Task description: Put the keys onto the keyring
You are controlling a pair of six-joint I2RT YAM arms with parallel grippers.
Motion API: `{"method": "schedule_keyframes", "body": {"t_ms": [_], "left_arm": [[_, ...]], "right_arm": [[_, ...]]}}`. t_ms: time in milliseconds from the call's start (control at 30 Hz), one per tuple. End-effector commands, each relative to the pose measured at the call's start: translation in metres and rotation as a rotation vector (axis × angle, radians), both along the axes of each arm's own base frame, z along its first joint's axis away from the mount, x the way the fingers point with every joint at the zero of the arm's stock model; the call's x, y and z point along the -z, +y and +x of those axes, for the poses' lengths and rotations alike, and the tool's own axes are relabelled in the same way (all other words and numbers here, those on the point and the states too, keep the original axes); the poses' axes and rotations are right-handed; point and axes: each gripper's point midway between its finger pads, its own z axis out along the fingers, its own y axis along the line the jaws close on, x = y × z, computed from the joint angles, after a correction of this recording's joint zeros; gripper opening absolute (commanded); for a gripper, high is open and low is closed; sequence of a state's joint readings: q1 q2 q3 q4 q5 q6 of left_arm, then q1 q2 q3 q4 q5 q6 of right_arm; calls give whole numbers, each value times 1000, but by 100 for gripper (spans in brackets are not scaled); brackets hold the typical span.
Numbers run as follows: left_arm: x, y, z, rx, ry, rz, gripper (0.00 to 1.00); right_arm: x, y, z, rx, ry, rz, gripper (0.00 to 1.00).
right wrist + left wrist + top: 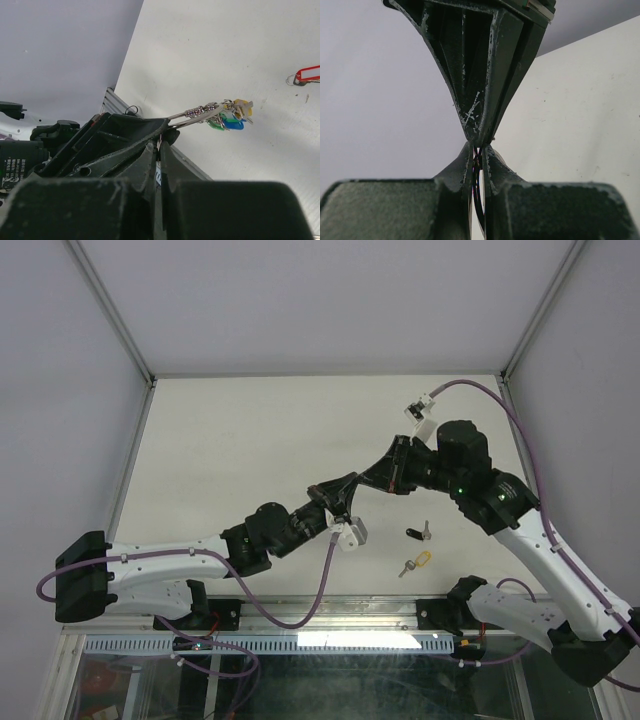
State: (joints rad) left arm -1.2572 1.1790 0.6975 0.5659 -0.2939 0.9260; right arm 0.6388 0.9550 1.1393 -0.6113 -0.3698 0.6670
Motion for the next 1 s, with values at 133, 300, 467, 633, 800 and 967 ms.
{"method": "schedule_keyframes", "body": {"t_ms": [133,300,467,633,800,967], "left_arm": [[-44,-2,-8,34,4,-131,23],[-45,-4,-25,141,71,-152,49],[-43,-2,-33,178,120,-173,46],[-46,0,-32,168,126,-189,42],[-43,-4,-30,162,117,-165,37],[-39,-5,-25,140,94,-128,31]], "right_arm": [[-32,-2,2,-50,-248,28,0],[-34,-6,-5,-124,-377,-14,0],[-44,-7,-14,-183,-448,-12,0],[-42,-5,-18,-220,-443,-23,0],[-44,-5,-20,-227,-443,-10,0],[-46,-5,-24,-237,-441,-4,0]]}}
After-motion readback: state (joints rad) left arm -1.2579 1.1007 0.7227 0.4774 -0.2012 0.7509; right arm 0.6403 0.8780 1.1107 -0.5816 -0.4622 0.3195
